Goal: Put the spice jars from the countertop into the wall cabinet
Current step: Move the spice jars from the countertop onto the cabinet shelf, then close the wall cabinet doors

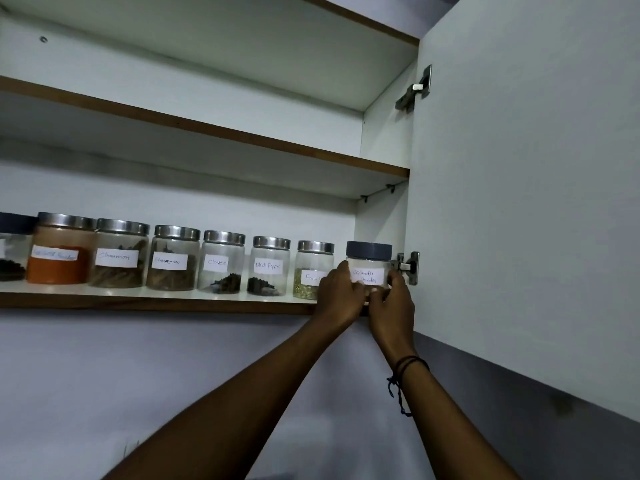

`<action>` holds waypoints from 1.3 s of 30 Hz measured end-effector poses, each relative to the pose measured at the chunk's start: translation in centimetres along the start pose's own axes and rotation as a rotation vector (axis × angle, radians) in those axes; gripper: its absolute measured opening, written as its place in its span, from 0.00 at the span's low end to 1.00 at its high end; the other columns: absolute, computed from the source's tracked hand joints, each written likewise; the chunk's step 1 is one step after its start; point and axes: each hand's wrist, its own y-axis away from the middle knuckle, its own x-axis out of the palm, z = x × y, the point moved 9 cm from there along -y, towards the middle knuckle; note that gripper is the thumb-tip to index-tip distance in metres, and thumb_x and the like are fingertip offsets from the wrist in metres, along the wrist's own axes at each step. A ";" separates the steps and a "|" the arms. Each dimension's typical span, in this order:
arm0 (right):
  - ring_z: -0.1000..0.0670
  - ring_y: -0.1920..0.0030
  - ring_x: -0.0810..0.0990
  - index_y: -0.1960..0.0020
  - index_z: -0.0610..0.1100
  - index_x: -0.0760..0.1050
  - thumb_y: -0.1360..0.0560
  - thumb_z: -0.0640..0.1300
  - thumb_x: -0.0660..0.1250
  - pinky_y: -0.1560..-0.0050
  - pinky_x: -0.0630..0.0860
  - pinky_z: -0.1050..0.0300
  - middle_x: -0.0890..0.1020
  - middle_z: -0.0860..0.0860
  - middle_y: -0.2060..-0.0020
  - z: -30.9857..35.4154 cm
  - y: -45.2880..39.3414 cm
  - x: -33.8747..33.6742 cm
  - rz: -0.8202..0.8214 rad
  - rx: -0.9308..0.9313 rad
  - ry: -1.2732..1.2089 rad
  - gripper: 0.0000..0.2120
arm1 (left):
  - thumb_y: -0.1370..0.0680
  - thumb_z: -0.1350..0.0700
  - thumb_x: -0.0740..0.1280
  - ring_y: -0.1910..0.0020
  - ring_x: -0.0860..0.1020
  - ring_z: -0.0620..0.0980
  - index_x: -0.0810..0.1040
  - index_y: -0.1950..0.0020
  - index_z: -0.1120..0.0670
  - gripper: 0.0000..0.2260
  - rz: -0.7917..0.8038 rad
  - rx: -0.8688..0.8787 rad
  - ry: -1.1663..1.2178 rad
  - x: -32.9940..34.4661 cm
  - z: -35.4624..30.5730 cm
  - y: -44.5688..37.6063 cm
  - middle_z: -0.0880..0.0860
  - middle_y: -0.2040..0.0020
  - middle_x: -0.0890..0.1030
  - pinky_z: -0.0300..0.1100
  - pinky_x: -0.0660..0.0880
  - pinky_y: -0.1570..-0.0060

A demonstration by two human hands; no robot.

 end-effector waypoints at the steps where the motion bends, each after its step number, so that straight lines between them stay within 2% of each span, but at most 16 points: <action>1: 0.45 0.47 0.79 0.36 0.42 0.72 0.23 0.35 0.59 0.46 0.77 0.52 0.79 0.45 0.44 -0.4 -0.5 0.3 0.003 0.002 0.022 0.16 | 0.21 0.60 0.62 0.42 0.78 0.60 0.73 0.37 0.61 0.13 0.012 -0.003 -0.014 0.4 0.2 -0.3 0.61 0.41 0.80 0.55 0.75 0.41; 7: 0.46 0.51 0.77 0.40 0.42 0.72 0.23 0.37 0.60 0.55 0.69 0.58 0.78 0.43 0.47 -2.8 -2.6 2.8 0.111 0.068 0.100 0.12 | 0.21 0.59 0.62 0.42 0.78 0.61 0.72 0.38 0.62 0.13 0.102 -0.030 -0.114 2.3 1.0 -2.2 0.63 0.42 0.79 0.53 0.76 0.43; 11: 0.46 0.52 0.77 0.42 0.42 0.71 0.23 0.40 0.62 0.56 0.69 0.58 0.78 0.44 0.48 -3.5 -3.4 3.6 0.170 0.098 0.140 0.10 | 0.21 0.57 0.63 0.40 0.77 0.62 0.69 0.34 0.63 0.17 0.170 -0.052 -0.149 3.2 1.4 -2.7 0.64 0.39 0.78 0.51 0.75 0.42; 15: 0.49 0.54 0.76 0.42 0.41 0.70 0.25 0.36 0.64 0.58 0.68 0.58 0.79 0.43 0.48 -3.4 -3.4 4.1 0.244 0.055 0.200 0.12 | 0.21 0.58 0.62 0.41 0.78 0.62 0.69 0.36 0.64 0.15 0.207 -0.051 -0.147 3.4 1.8 -2.5 0.64 0.40 0.79 0.52 0.76 0.42; 18: 0.49 0.55 0.76 0.48 0.43 0.70 0.24 0.36 0.64 0.63 0.68 0.59 0.80 0.43 0.49 -3.0 -3.1 3.4 0.217 0.047 0.156 0.06 | 0.21 0.59 0.62 0.43 0.78 0.61 0.73 0.39 0.63 0.12 0.212 -0.034 -0.098 3.1 1.7 -2.1 0.63 0.42 0.80 0.54 0.76 0.42; 21: 0.51 0.55 0.75 0.45 0.42 0.73 0.23 0.38 0.63 0.63 0.68 0.63 0.80 0.44 0.48 -2.2 -2.5 2.4 0.195 0.015 0.136 0.07 | 0.20 0.59 0.61 0.43 0.78 0.61 0.75 0.42 0.63 0.10 0.176 -0.007 -0.041 2.4 1.5 -1.5 0.63 0.43 0.80 0.54 0.75 0.42; 25: 0.55 0.56 0.75 0.44 0.43 0.75 0.22 0.40 0.63 0.62 0.68 0.74 0.81 0.47 0.48 0.4 -1.0 0.9 0.200 -0.056 0.135 0.08 | 0.18 0.52 0.61 0.38 0.77 0.56 0.75 0.34 0.59 0.16 0.143 0.030 0.044 1.3 0.2 0.2 0.58 0.36 0.79 0.52 0.72 0.36; 28: 0.54 0.52 0.77 0.46 0.44 0.77 0.23 0.41 0.63 0.55 0.69 0.64 0.82 0.49 0.50 3.6 0.6 -0.9 0.180 -0.159 0.180 0.08 | 0.17 0.49 0.59 0.35 0.76 0.51 0.75 0.31 0.55 0.17 0.140 0.065 0.167 0.5 -1.7 1.9 0.54 0.34 0.79 0.48 0.71 0.33; 30: 0.53 0.50 0.78 0.45 0.45 0.78 0.23 0.40 0.63 0.51 0.71 0.61 0.82 0.51 0.50 6.2 1.6 -2.7 0.145 -0.250 0.197 0.09 | 0.16 0.51 0.59 0.39 0.78 0.48 0.78 0.34 0.53 0.15 0.123 0.120 0.259 -0.2 -3.6 3.0 0.52 0.38 0.81 0.45 0.73 0.36; 32: 0.52 0.49 0.78 0.45 0.46 0.78 0.23 0.41 0.63 0.48 0.74 0.57 0.82 0.51 0.50 8.7 2.5 -5.1 0.097 -0.340 0.271 0.09 | 0.16 0.53 0.59 0.43 0.79 0.45 0.79 0.36 0.51 0.13 0.115 0.162 0.352 -0.9 -5.7 4.1 0.49 0.43 0.82 0.37 0.75 0.43; 35: 0.48 0.49 0.77 0.44 0.46 0.78 0.23 0.41 0.61 0.46 0.74 0.50 0.81 0.50 0.50 11.6 3.4 -8.8 0.030 -0.450 0.458 0.10 | 0.16 0.54 0.59 0.48 0.79 0.38 0.79 0.36 0.50 0.12 0.127 0.228 0.450 -0.8 -9.2 5.7 0.45 0.47 0.82 0.31 0.73 0.48; 37: 0.47 0.50 0.78 0.44 0.45 0.78 0.24 0.40 0.62 0.47 0.73 0.49 0.81 0.49 0.50 13.0 4.1 -11.3 -0.030 -0.495 0.539 0.10 | 0.16 0.54 0.59 0.49 0.78 0.34 0.79 0.37 0.49 0.13 0.134 0.279 0.489 -0.4 -11.5 6.7 0.43 0.48 0.82 0.26 0.72 0.49; 39: 0.47 0.51 0.78 0.45 0.45 0.78 0.24 0.40 0.63 0.49 0.73 0.50 0.81 0.49 0.51 14.0 4.7 -13.9 -0.082 -0.524 0.595 0.10 | 0.17 0.54 0.58 0.48 0.79 0.33 0.78 0.37 0.49 0.13 0.148 0.327 0.522 0.4 -13.7 7.8 0.42 0.47 0.82 0.27 0.73 0.47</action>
